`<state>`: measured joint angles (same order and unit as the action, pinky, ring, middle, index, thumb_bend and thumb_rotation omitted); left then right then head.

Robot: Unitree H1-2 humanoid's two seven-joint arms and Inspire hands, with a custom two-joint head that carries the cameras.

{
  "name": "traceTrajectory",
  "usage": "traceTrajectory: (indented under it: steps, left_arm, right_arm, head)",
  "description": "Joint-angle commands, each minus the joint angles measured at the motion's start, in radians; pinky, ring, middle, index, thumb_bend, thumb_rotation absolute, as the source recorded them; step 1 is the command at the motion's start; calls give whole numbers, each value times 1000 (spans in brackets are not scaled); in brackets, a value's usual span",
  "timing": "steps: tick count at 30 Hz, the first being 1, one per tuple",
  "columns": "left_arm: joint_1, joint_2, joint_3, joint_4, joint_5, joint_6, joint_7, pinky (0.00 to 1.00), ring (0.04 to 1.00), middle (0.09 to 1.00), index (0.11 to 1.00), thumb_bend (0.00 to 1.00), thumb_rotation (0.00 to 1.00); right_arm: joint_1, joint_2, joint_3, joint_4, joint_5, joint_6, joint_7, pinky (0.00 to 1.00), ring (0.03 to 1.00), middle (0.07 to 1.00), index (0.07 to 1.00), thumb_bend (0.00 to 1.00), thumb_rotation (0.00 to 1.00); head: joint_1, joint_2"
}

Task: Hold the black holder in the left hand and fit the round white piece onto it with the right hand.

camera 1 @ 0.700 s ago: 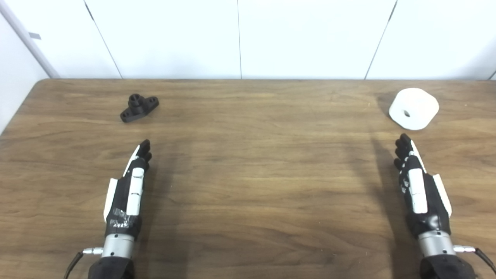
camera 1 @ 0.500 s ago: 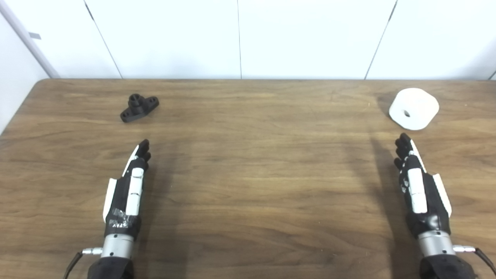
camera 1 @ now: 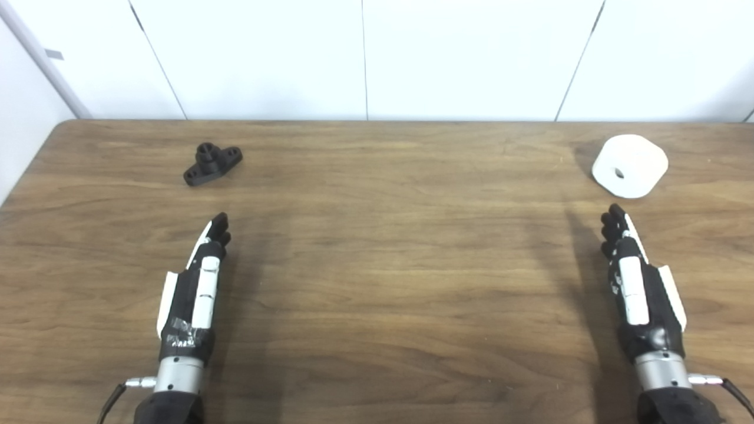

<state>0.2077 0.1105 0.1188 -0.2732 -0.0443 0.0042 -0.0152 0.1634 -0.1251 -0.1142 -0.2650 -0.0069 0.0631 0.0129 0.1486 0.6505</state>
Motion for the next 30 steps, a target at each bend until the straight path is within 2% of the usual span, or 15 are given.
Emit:
traceTrajectory:
  steps: [1, 5, 7, 8, 12, 15, 22, 25, 30]
  left_arm:
    - [13, -13, -7, -5, 7, -40, 4, 1000, 977, 977, 965, 472, 938]
    - [24, -26, -19, 7, 18, -44, 11, 1000, 977, 975, 961, 486, 893]
    - [28, -28, -27, 20, 23, -70, 12, 999, 972, 970, 959, 473, 887]
    - [29, -28, -31, 31, 25, -86, 11, 1000, 976, 972, 962, 460, 884]
    - [31, -29, -43, 75, 38, -145, 18, 998, 974, 972, 962, 476, 861]
    - [32, -34, -48, 95, 52, -164, 23, 1000, 977, 970, 960, 465, 860]
    - [43, -41, -60, 93, 81, -149, 27, 1000, 995, 976, 965, 495, 870]
    - [46, -43, -63, 90, 89, -140, 26, 1000, 999, 979, 969, 490, 882]
    - [47, -46, -67, 76, 104, -142, 28, 1000, 1000, 986, 974, 474, 885]
  right_arm:
    - [1, -14, -8, -2, 13, -69, 7, 1000, 991, 972, 966, 573, 1000]
    - [4, -22, -16, 42, 26, -128, 12, 1000, 994, 973, 965, 558, 1000]
    - [4, -21, -19, 59, 29, -151, 12, 1000, 991, 970, 963, 549, 1000]
    - [5, -21, -19, 67, 29, -162, 13, 1000, 986, 969, 963, 537, 1000]
    - [11, -23, -23, 88, 33, -181, 15, 1000, 977, 963, 962, 528, 1000]
    - [15, -23, -26, 101, 49, -190, 22, 1000, 976, 962, 965, 535, 1000]
    - [18, -29, -25, 131, 80, -220, 34, 1000, 979, 965, 969, 545, 1000]
    - [15, -32, -25, 146, 80, -241, 33, 1000, 977, 964, 968, 558, 1000]
    - [15, -41, -25, 133, 79, -225, 33, 1000, 980, 964, 966, 593, 1000]
  head:
    - [9, -12]
    - [58, -76]
    - [69, -93]
    - [81, -115]
    - [103, -157]
    - [111, -176]
    - [126, -207]
    - [129, -200]
    - [126, -177]
